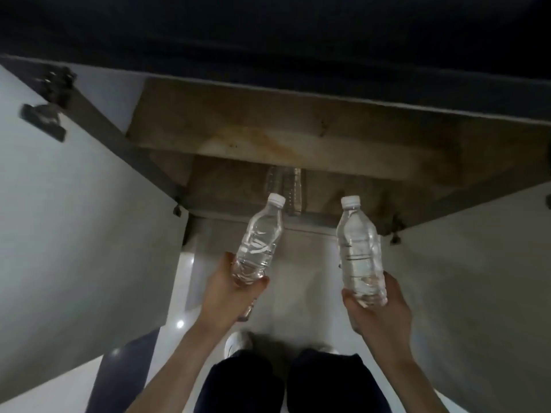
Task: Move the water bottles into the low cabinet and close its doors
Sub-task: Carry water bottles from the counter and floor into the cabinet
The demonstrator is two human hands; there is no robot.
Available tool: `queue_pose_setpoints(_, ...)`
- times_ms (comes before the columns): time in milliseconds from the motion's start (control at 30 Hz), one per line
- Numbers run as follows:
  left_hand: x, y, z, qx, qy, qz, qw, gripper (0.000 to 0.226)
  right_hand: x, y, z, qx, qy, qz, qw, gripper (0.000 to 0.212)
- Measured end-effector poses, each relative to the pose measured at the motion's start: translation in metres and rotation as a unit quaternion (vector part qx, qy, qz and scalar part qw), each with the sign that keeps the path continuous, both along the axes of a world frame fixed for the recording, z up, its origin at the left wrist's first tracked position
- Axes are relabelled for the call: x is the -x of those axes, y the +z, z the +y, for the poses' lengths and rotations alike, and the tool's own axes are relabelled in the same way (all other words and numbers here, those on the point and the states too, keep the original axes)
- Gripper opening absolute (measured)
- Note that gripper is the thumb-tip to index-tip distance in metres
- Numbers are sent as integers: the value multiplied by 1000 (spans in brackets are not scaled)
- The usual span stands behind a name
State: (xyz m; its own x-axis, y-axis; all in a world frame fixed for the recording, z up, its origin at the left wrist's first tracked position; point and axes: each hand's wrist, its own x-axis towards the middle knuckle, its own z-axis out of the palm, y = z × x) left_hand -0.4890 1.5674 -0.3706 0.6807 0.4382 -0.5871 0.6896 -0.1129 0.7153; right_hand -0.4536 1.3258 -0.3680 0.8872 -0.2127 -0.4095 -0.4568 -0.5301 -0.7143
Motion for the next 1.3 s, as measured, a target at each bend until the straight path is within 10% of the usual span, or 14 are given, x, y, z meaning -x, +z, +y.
queue_pose_setpoints(533, -105, -345, 44, -48, 30, -148, 987, 38, -114, -345, 28, -19, 50, -103, 993, 53)
queue_pose_setpoints(1133, -140, -401, 72, -94, 70, -120, 986, 46, -157, -392, 64, 37, 71, -213, 974, 20)
queue_pose_setpoints(1300, -153, -398, 75, -247, 50, -142, 957, 42, -169, -391, 67, 45, 89, -196, 975, 24)
